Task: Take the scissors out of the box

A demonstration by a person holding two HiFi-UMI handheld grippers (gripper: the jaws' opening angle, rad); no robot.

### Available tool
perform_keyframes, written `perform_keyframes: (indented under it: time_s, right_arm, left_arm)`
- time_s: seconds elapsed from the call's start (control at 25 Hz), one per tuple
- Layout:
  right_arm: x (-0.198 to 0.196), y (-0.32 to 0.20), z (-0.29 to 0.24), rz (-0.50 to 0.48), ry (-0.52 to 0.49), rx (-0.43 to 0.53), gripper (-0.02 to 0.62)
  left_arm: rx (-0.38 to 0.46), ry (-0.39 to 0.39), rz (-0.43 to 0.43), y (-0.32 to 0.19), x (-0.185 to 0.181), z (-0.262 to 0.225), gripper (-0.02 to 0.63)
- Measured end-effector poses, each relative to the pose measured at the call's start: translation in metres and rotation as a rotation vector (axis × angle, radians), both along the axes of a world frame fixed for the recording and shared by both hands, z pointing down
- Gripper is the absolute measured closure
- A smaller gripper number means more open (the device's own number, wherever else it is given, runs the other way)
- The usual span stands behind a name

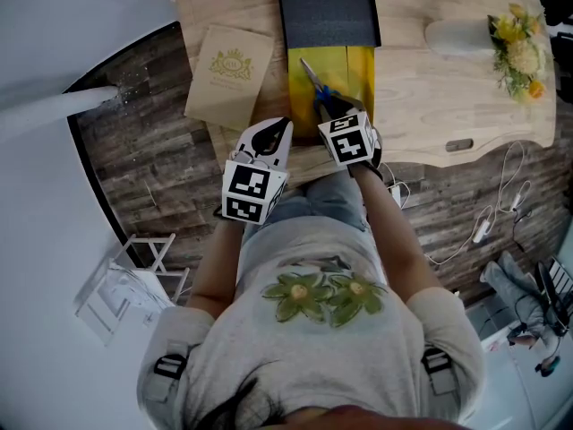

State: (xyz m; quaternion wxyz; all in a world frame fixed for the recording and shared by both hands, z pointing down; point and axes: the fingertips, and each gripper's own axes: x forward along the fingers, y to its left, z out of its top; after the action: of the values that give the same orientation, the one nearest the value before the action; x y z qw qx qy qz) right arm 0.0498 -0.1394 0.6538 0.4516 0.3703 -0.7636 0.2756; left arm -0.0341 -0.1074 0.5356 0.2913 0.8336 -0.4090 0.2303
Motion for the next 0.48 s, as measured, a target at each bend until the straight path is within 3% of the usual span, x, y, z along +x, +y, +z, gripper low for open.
perform_keyframes:
  time_s: [0.48]
  right_arm:
    - [0.0028, -0.0002, -0.0066, 0.009, -0.009, 0.017, 0.511]
  left_arm:
    - [0.017, -0.011, -0.012, -0.0019, -0.0064, -0.0087, 0.598]
